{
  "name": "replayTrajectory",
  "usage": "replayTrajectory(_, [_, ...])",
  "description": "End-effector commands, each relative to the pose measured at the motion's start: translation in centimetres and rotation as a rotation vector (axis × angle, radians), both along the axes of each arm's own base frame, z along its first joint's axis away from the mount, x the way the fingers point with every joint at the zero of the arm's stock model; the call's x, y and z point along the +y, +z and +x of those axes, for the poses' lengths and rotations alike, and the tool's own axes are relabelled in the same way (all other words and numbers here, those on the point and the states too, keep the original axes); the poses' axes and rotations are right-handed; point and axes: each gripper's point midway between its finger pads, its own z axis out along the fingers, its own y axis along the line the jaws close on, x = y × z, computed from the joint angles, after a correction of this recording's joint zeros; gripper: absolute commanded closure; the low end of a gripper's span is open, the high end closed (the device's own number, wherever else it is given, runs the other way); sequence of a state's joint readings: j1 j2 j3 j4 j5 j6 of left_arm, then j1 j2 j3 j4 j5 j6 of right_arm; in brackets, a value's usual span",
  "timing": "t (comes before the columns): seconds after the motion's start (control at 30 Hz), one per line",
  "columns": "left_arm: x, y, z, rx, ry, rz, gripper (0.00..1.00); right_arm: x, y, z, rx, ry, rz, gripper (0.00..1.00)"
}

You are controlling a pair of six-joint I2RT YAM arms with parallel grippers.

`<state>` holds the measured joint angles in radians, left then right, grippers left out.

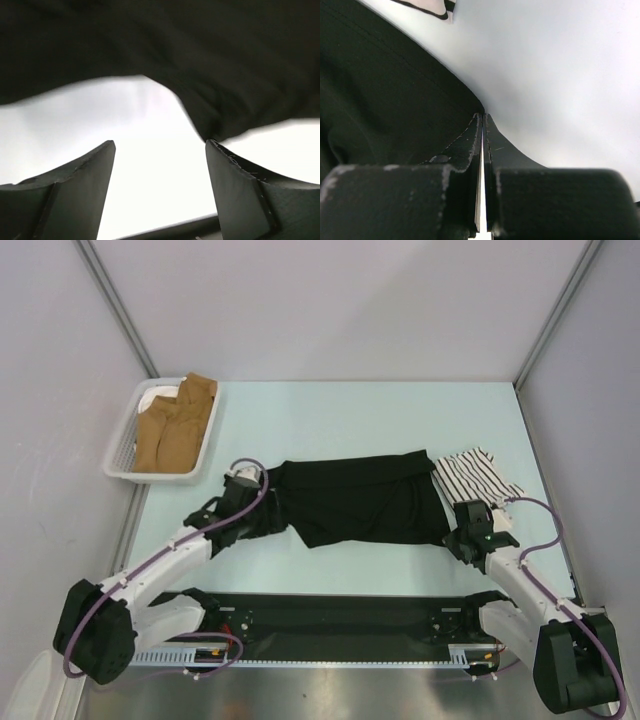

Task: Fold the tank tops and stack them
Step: Fold the tank top

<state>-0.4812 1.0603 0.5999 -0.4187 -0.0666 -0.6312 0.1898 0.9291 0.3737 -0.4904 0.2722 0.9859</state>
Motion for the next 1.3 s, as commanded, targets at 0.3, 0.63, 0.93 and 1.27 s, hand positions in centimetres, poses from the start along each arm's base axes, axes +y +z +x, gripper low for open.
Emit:
replayTrajectory(0.3, [-10.4, -0.4, -2.1, 0.0, -0.16, -0.116, 0.5, 0.3, 1.6, 1.4, -0.055, 0.025, -0.009, 1.0])
replayTrajectory(0.63, [-12.6, -2.8, -1.5, 0.052, -0.179, -0.101, 0.56, 0.2, 2.0, 1.3, -0.061, 0.029, -0.017, 1.0])
replayTrajectory(0.93, [-12.0, -4.0, -3.4, 0.1, -0.186, -0.093, 1.0, -0.4, 2.0, 0.9, -0.046, 0.024, -0.042, 1.0])
replayTrajectory(1.27, [-5.6, -5.0, -5.2, 0.129, -0.106, -0.05, 1.0, -1.2, 2.3, 0.1, -0.016, 0.013, -0.08, 1.0])
